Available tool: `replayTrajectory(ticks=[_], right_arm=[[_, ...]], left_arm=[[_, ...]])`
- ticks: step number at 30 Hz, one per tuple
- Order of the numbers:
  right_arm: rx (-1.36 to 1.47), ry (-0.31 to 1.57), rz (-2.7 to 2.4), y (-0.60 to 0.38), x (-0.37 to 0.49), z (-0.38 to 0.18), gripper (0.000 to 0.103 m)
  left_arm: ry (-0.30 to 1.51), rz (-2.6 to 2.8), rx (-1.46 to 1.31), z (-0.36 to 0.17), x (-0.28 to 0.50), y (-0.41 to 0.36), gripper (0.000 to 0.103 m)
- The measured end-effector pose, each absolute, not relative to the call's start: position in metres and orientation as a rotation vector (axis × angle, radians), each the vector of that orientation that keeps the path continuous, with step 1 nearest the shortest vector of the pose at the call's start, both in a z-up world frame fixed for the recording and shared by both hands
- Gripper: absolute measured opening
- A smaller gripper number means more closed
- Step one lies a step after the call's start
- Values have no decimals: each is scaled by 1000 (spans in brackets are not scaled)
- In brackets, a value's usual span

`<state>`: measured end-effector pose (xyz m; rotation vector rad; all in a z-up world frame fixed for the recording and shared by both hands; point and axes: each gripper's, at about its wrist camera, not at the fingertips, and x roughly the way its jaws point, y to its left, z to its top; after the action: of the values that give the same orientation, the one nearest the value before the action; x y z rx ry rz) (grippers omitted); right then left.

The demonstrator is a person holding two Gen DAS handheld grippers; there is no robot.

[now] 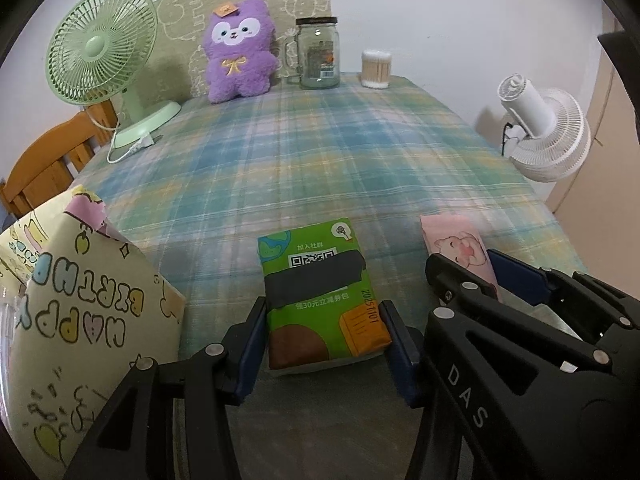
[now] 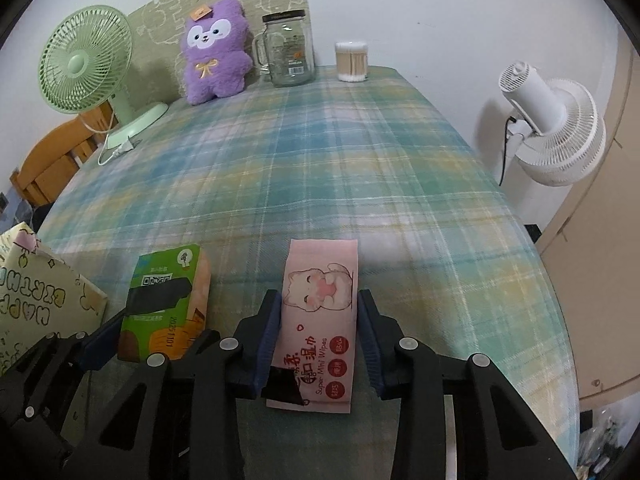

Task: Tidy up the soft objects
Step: 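Carry the green pack with the left tool while the right tool carries the pink pack to the box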

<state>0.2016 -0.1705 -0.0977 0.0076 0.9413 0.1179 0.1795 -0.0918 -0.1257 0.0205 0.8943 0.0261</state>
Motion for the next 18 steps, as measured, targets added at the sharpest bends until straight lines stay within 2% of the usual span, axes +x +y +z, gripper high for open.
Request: replayTrajectory(ticks=[18], right_arm=[[44, 839, 91, -186, 159, -53, 41]], left_arm=[[795, -6, 37, -85, 146, -107, 55]])
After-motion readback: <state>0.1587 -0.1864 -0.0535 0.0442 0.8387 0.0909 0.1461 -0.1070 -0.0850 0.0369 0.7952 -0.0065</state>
